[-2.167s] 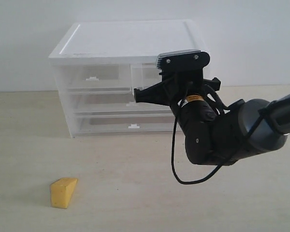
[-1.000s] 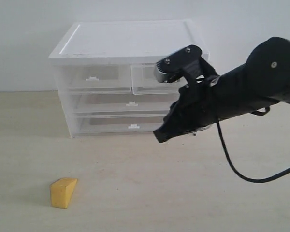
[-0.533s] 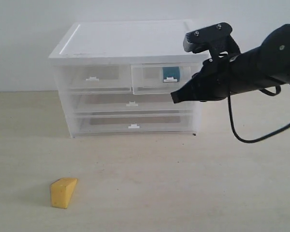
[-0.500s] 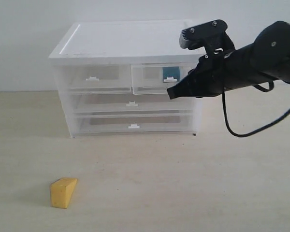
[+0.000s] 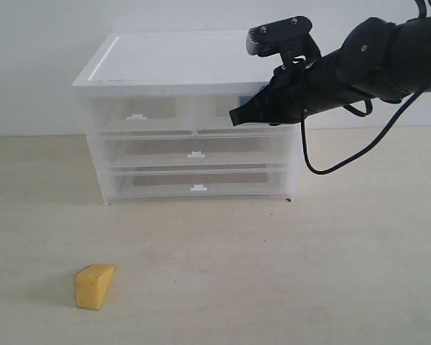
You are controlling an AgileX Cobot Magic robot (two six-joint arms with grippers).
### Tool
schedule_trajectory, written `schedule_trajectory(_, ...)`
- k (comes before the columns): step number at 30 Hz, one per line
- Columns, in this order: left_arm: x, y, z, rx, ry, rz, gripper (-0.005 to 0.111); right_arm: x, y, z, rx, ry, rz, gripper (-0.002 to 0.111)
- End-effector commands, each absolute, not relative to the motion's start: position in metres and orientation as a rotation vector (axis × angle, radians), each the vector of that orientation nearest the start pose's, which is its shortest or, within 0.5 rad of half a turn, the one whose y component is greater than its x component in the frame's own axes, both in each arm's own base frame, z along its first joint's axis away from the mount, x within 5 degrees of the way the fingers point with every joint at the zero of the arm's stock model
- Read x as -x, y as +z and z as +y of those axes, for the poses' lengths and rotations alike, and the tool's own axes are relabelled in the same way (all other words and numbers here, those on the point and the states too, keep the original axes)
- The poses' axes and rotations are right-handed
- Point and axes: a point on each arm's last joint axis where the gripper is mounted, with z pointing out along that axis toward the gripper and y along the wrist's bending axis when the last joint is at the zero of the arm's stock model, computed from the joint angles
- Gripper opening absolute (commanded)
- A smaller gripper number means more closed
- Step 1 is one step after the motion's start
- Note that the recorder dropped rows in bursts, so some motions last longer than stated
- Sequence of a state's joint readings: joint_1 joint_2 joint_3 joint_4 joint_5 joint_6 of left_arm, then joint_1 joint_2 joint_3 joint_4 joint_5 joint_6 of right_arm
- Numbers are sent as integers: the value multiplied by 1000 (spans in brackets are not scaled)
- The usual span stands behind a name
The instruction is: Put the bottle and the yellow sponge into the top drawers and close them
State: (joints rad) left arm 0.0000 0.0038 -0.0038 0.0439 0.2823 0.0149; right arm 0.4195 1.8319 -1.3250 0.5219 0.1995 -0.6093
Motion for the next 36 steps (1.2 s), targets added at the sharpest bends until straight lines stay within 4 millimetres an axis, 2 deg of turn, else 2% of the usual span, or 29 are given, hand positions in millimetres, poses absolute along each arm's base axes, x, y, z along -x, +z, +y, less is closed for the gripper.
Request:
schedule_trajectory(1, -55, 188, 1, -34, 46, 1760, 4, -387, 259, 180, 583, 281, 2053, 0)
schedule_trajectory(7, -55, 188, 1, -34, 46, 1760, 4, -364, 280, 179, 685, 348, 2114, 0)
schedule_trajectory(11, -55, 188, 1, -34, 46, 1760, 4, -345, 297, 171, 768, 329, 2177, 0)
schedule_trajectory(14, -55, 188, 1, -34, 46, 1760, 4, -338, 298, 161, 795, 221, 2257, 0)
schedule_trajectory(21, -55, 188, 1, -34, 46, 1762, 4, -331, 297, 126, 784, -159, 2436, 0)
schedule_trajectory(24, -55, 188, 1, -34, 46, 1762, 4, -329, 303, 99, 681, -228, 2522, 0)
schedule_trajectory(29, -55, 188, 1, -34, 46, 1762, 4, -319, 324, 39, 353, -265, 2610, 0)
schedule_trajectory(33, -55, 188, 1, -34, 46, 1762, 4, -304, 345, -2, 97, -222, 2592, 0)
schedule_trajectory(36, -55, 188, 1, -34, 46, 1762, 4, -289, 350, -19, -17, -146, 2573, 0)
